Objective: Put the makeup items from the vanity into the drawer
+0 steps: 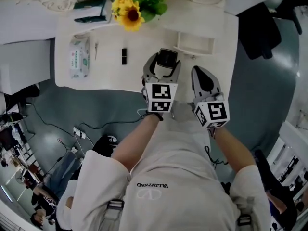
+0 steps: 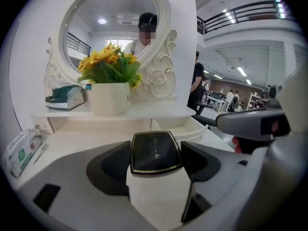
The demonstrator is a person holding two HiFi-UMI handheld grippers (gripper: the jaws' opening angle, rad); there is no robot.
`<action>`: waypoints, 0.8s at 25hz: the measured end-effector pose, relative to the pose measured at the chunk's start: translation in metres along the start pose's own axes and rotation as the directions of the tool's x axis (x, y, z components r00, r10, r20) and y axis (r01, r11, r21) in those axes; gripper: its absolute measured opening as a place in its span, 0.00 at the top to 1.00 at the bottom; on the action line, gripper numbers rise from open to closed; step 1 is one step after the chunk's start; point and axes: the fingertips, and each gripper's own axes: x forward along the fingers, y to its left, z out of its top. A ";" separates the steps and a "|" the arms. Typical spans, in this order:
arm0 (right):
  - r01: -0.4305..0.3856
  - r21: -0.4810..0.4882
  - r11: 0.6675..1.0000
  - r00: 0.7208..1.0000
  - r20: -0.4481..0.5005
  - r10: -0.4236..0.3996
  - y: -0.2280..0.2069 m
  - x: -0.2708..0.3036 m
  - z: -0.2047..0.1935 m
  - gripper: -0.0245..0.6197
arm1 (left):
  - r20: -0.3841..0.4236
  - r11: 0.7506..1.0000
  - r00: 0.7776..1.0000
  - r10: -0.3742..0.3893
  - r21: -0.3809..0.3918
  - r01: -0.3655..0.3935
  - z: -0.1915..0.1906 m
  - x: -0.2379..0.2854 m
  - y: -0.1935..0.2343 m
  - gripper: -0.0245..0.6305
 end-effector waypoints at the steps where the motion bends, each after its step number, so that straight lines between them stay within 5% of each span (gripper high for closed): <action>1: 0.006 0.000 1.000 1.000 0.004 -0.006 -0.004 -0.001 0.002 0.95 | 0.007 1.000 1.000 -0.007 0.002 0.007 0.006 0.002 -0.004 0.47; 20: 0.056 0.032 0.998 0.998 0.036 -0.058 -0.067 -0.016 0.019 0.95 | 0.006 1.000 1.000 -0.013 -0.004 0.013 0.051 0.062 -0.050 0.47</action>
